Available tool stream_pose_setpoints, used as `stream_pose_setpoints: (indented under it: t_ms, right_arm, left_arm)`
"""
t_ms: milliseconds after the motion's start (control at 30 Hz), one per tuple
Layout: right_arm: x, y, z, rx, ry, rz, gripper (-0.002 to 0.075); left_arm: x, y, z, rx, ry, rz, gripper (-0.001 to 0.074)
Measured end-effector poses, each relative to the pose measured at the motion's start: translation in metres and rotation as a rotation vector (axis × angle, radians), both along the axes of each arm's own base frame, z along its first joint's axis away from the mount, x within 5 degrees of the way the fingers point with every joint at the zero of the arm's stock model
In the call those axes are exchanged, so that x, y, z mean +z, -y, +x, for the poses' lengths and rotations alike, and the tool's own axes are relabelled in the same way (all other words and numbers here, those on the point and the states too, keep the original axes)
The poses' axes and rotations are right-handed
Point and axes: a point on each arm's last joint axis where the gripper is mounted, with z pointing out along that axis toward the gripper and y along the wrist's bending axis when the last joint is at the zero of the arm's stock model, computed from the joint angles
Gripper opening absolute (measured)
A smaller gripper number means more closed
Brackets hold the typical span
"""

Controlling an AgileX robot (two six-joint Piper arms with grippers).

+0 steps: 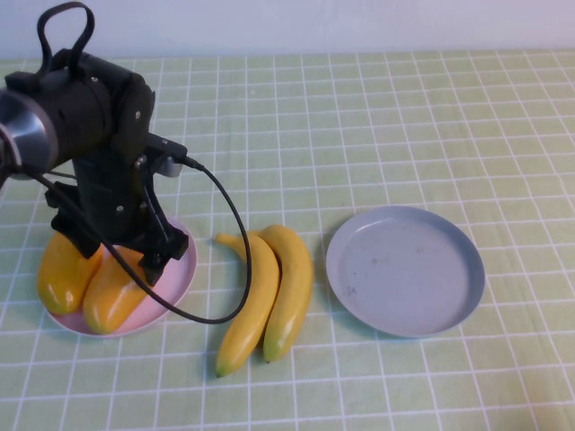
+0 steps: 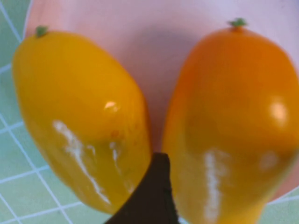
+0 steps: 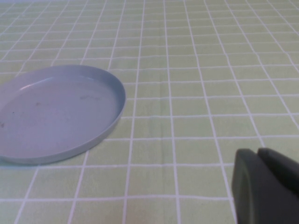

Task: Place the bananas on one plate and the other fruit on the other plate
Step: Put one type of fruit in the left plate, then put another type of fruit in the right plate

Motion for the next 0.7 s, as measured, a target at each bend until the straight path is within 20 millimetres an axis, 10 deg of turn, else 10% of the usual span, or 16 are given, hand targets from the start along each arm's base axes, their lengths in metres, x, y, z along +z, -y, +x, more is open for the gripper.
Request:
stream_pose_setpoints:
  t_ms: [167, 433, 700]
  right_arm:
    - [0.000, 0.000, 0.000, 0.000, 0.000, 0.000, -0.0016]
    - [0.000, 0.000, 0.000, 0.000, 0.000, 0.000, -0.0015]
    - [0.000, 0.000, 0.000, 0.000, 0.000, 0.000, -0.0015]
  left_arm:
    - [0.011, -0.002, -0.004, 0.012, 0.026, -0.009, 0.0636]
    - [0.067, -0.011, -0.026, 0.020, 0.178, -0.069, 0.0069]
    - [0.132, -0.032, -0.082, 0.001, 0.471, -0.201, 0.0007]
